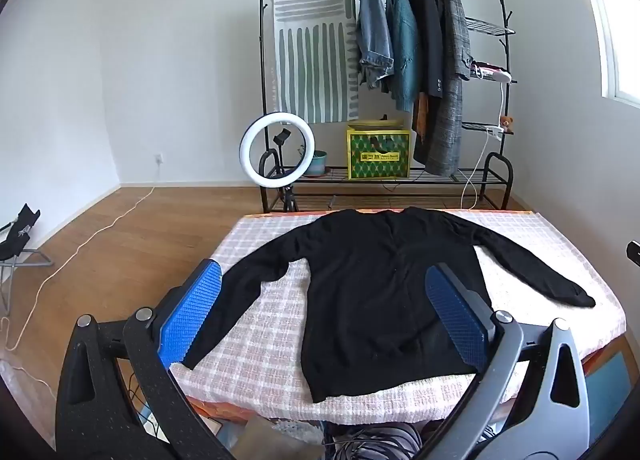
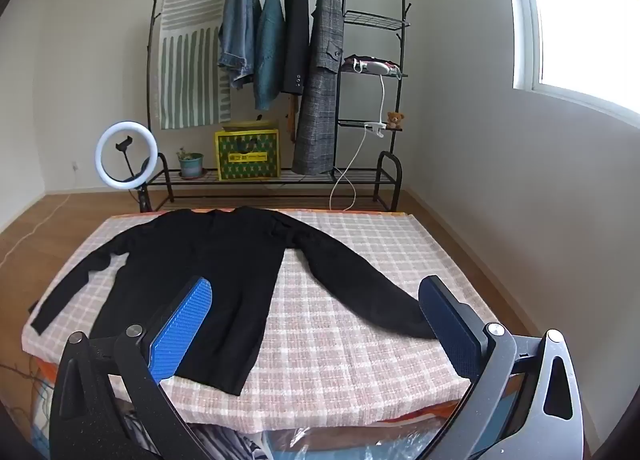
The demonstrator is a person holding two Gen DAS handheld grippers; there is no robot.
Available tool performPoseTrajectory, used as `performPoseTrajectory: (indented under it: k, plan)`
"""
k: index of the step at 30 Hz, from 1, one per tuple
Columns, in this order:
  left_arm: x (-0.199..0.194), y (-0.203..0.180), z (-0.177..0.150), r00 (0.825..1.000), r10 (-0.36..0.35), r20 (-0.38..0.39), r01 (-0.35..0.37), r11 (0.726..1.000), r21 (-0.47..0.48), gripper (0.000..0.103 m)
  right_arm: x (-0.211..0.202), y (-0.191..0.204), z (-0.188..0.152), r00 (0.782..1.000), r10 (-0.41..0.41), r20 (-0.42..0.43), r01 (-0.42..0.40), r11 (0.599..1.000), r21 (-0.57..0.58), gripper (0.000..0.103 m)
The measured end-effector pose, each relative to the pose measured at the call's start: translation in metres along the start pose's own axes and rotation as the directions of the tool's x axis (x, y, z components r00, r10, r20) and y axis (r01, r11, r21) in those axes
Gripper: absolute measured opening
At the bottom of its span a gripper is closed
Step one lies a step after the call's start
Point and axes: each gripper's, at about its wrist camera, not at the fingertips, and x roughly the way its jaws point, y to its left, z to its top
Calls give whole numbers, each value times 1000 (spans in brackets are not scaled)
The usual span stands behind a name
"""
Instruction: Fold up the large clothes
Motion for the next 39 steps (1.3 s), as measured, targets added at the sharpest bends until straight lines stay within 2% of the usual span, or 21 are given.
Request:
performPoseTrajectory:
  k: [6, 12, 39]
  plan:
    - [-1, 0, -1, 1000, -5, -8, 5, 1000, -12, 103, 2, 2, 0, 1000, -27, -8, 27, 1000, 5, 103]
    - [1, -2, -2, 1000, -6, -24, 5, 1000, -12, 103, -4, 1, -1, 998, -59, 20, 59, 998, 25, 103]
    - [1, 11, 1, 999, -7, -35, 5, 999, -46, 103, -14, 0, 15, 997, -36, 75, 33, 999, 41, 103]
